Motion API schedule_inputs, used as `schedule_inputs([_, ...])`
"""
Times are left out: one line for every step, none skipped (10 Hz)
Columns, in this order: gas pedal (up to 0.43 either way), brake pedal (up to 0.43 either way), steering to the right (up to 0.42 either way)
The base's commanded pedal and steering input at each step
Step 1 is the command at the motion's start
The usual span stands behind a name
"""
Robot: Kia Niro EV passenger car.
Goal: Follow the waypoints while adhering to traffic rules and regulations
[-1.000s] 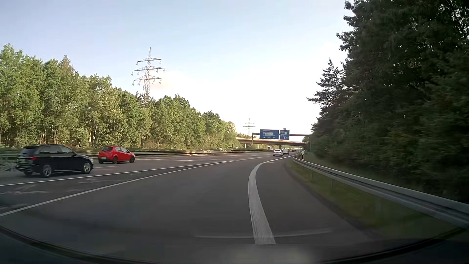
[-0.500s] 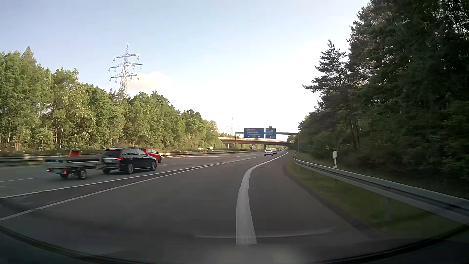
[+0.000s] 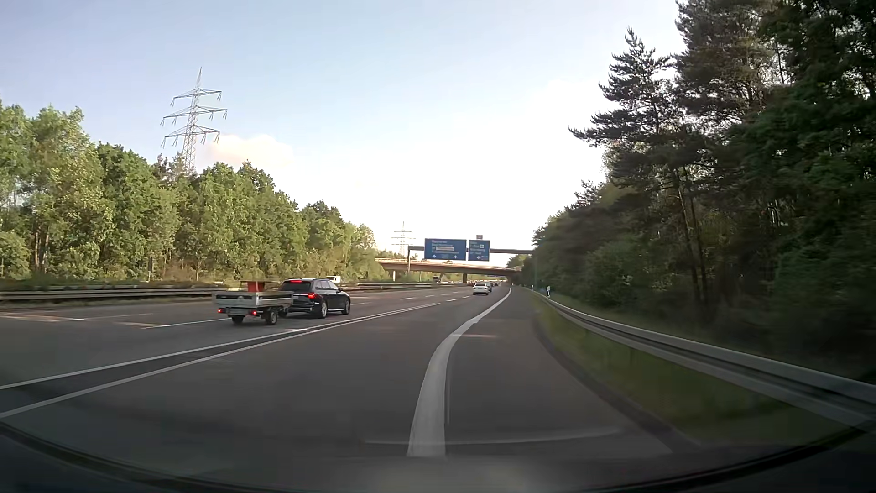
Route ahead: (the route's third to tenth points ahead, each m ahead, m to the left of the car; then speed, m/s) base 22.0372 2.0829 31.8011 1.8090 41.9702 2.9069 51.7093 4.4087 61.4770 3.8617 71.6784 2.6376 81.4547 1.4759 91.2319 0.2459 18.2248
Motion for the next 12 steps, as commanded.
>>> schedule_inputs([0.26, 0.0, 0.03])
schedule_inputs([0.26, 0.0, 0.027])
schedule_inputs([0.268, 0.0, 0.025])
schedule_inputs([0.268, 0.0, 0.023])
schedule_inputs([0.287, 0.0, 0.022])
schedule_inputs([0.287, 0.0, 0.022])
schedule_inputs([0.299, 0.0, 0.021])
schedule_inputs([0.311, 0.0, 0.021])
schedule_inputs([0.319, 0.0, 0.019])
schedule_inputs([0.319, 0.0, 0.018])
schedule_inputs([0.319, 0.0, 0.016])
schedule_inputs([0.331, 0.0, 0.016])
